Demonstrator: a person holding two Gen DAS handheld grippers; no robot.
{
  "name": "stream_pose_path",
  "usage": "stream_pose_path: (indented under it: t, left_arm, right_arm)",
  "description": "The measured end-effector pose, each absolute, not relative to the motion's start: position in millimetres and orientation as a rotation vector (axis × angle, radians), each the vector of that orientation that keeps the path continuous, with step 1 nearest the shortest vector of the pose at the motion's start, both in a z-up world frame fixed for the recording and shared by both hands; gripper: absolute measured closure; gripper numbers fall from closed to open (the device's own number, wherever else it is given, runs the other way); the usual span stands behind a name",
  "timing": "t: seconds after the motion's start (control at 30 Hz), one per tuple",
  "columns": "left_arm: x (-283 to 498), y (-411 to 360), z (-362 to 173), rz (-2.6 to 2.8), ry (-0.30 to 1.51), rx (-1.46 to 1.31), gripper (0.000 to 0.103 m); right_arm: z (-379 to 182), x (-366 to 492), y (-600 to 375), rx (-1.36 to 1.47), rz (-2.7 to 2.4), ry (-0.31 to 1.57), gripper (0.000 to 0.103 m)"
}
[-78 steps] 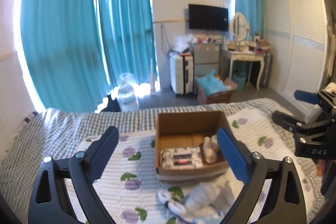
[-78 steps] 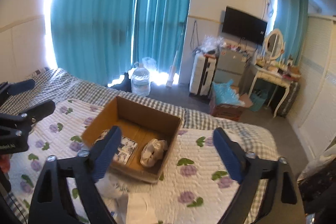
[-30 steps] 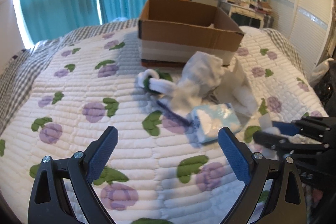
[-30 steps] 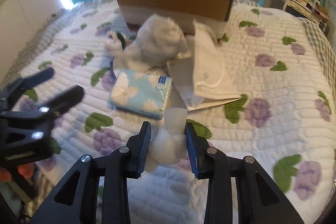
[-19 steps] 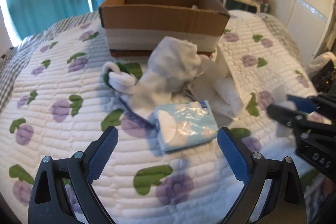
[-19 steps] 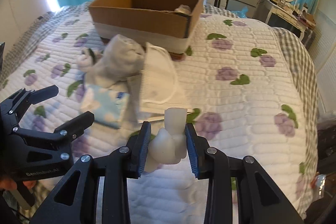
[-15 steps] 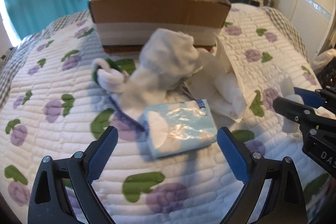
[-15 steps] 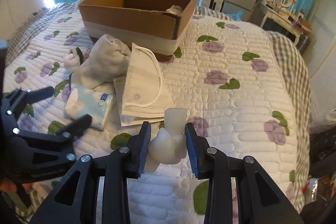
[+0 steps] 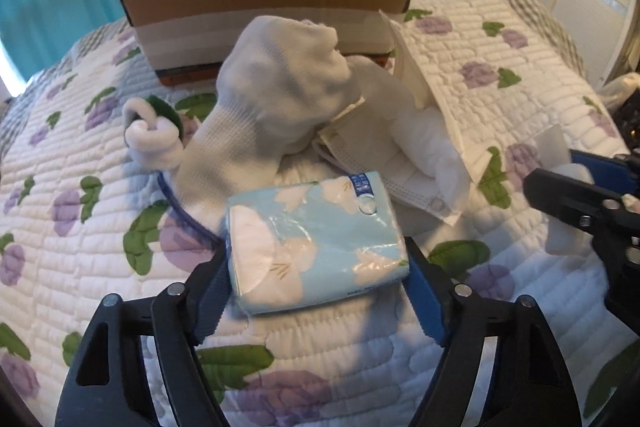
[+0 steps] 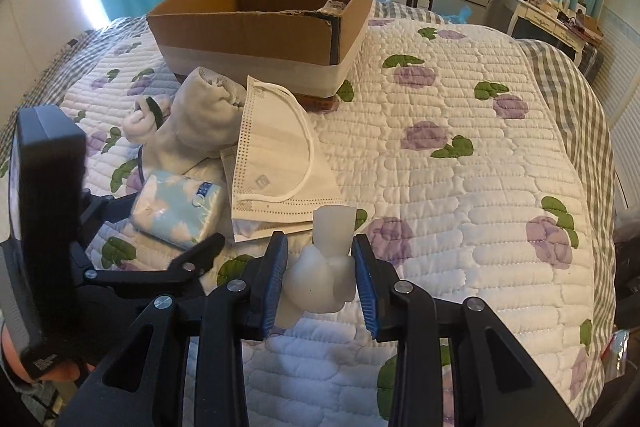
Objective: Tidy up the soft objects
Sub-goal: 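Carry the tissue pack and sock into the box and release both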
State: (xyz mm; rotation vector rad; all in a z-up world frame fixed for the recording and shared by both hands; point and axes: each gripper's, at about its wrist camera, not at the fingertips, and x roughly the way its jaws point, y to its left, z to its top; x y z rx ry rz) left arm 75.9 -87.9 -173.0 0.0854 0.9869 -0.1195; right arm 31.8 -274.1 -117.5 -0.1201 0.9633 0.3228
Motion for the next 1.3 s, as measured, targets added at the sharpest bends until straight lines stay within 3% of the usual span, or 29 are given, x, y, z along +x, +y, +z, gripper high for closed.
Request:
stream_pose_path:
  t: [0.43,0.8,1.3]
  left_arm:
    - [35.2,-60.0,-138.7,-0.151,0.924,0.014,0.027]
    - [16.3,-40.1,-78.2,-0.150,0.789,-0.010,0.027]
    - [83.1,-12.7,0.0,-0.103,0.623,0.036,0.027]
  right_arm:
    - [-98.4,8.5,-277.1,-0.109,0.283,0.909,0.070]
    - [-56.1,-18.4,-256.7,-0.129,0.334,0.830,0.070]
    - [37.1,47.9,-227.1,-0.213,0.395,0.638,0.070]
